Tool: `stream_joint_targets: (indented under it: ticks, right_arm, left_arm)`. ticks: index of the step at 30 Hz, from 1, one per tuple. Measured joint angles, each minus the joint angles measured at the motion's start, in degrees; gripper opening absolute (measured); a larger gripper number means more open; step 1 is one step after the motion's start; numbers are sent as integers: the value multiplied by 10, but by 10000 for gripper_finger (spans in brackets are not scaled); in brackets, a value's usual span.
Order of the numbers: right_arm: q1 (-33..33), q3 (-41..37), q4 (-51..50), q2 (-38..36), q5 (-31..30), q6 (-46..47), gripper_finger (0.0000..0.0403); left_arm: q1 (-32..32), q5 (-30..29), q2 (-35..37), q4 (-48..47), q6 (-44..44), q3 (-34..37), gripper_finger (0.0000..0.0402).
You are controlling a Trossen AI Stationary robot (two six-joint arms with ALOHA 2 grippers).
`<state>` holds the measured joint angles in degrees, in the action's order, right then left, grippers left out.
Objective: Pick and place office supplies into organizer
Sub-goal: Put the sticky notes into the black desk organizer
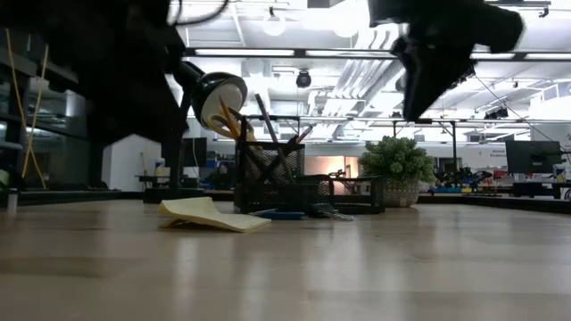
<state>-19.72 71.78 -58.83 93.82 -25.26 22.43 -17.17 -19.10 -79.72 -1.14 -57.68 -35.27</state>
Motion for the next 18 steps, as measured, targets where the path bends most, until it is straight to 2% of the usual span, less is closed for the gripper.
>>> stream_joint_targets:
  ticks: [3,7,13,18]
  right_arm:
    - [0,-64,47,-46,-1,22,98]
    - [1,-132,95,-110,-7,31,98]
    - [1,-197,154,-188,-15,14,98]
    - [6,-228,200,-219,-15,7,98]
  left_arm:
    - [16,28,-36,15,-33,-1,101]
    - [14,35,-65,4,-85,-7,101]
    - [14,55,-95,-27,-119,-39,101]
    - [14,56,-125,-27,-141,-62,101]
